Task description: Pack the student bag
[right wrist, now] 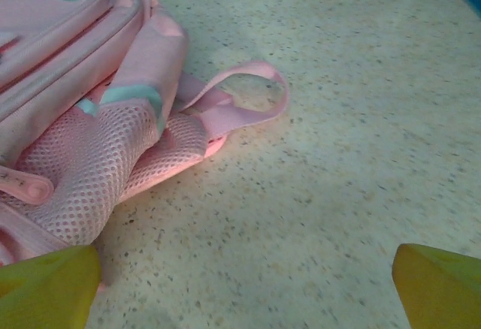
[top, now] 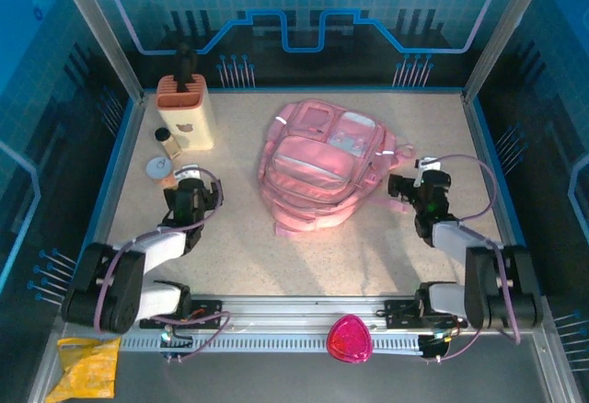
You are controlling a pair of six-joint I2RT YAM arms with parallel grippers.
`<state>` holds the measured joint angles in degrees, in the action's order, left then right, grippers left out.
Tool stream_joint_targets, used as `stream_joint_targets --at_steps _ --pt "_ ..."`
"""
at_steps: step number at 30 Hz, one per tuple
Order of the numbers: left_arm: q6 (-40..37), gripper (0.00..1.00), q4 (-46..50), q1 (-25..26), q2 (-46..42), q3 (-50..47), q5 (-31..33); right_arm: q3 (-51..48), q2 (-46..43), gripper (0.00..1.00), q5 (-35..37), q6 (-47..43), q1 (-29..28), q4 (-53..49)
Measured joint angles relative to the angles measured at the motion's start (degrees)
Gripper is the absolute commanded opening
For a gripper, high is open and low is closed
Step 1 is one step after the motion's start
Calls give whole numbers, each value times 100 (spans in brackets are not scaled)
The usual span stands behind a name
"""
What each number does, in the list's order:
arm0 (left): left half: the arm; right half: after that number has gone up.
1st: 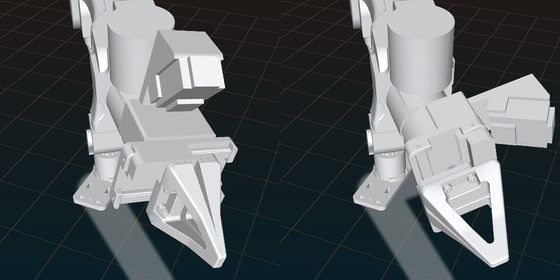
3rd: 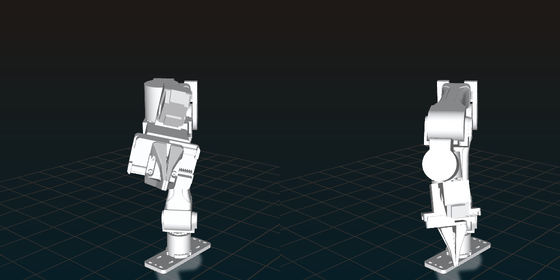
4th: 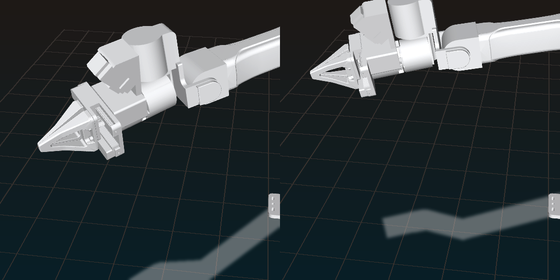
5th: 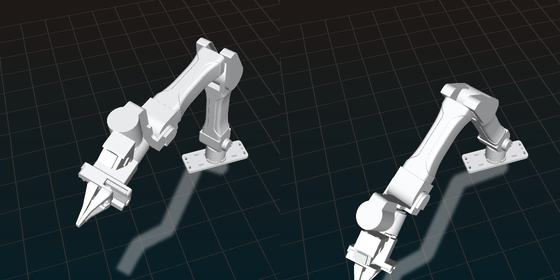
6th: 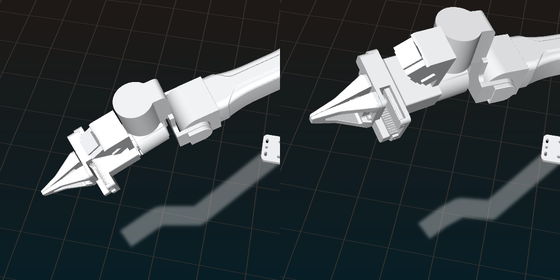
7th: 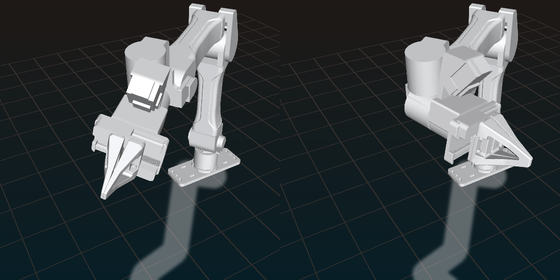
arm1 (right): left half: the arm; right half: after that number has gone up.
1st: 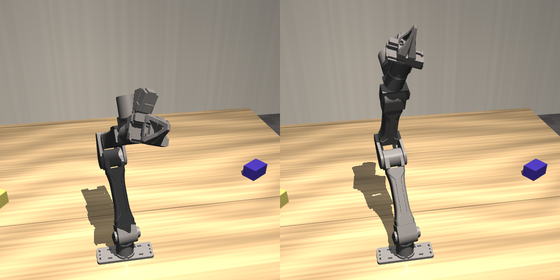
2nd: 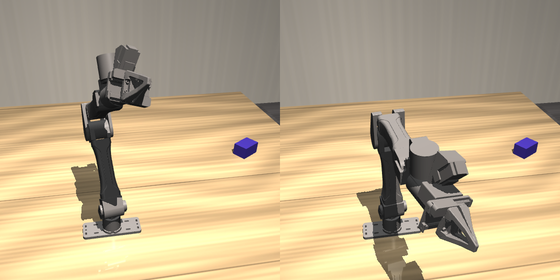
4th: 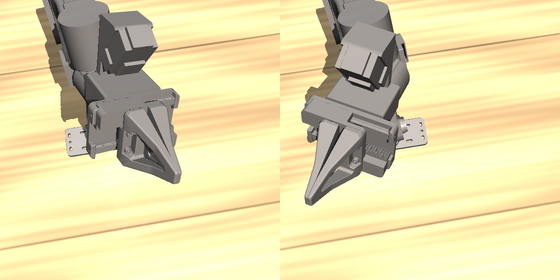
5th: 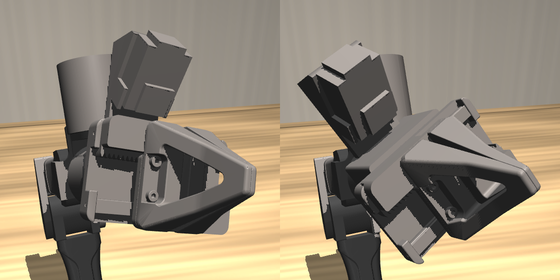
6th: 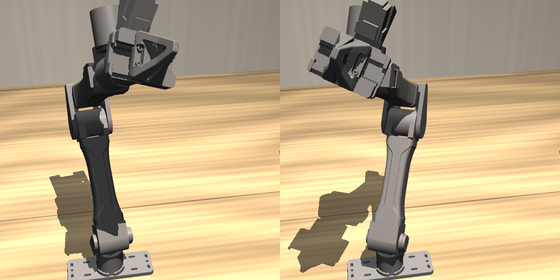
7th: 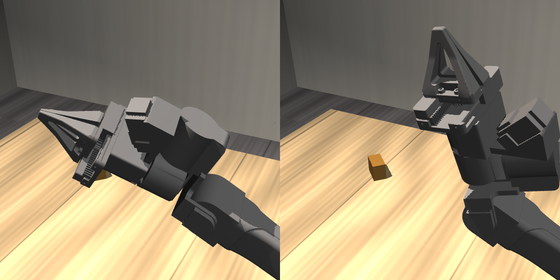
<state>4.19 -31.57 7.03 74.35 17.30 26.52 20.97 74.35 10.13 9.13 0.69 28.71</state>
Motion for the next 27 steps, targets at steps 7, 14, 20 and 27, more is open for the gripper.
stream_joint_targets --at_steps 7,14,20,27 --pt "-289 99 -2404 -424 1412 -160 -1060 -109 1261 100 -870 -487 -92 1821" --pt "-302 99 -2378 -431 1486 232 -1182 103 1366 100 -796 -809 -372 1965" --pt "-302 99 -2402 -431 1486 269 -1180 103 1366 100 -715 -901 -407 2002" --pt "-310 99 -2371 -431 1486 275 -1250 116 1366 100 -780 -918 -387 2000"
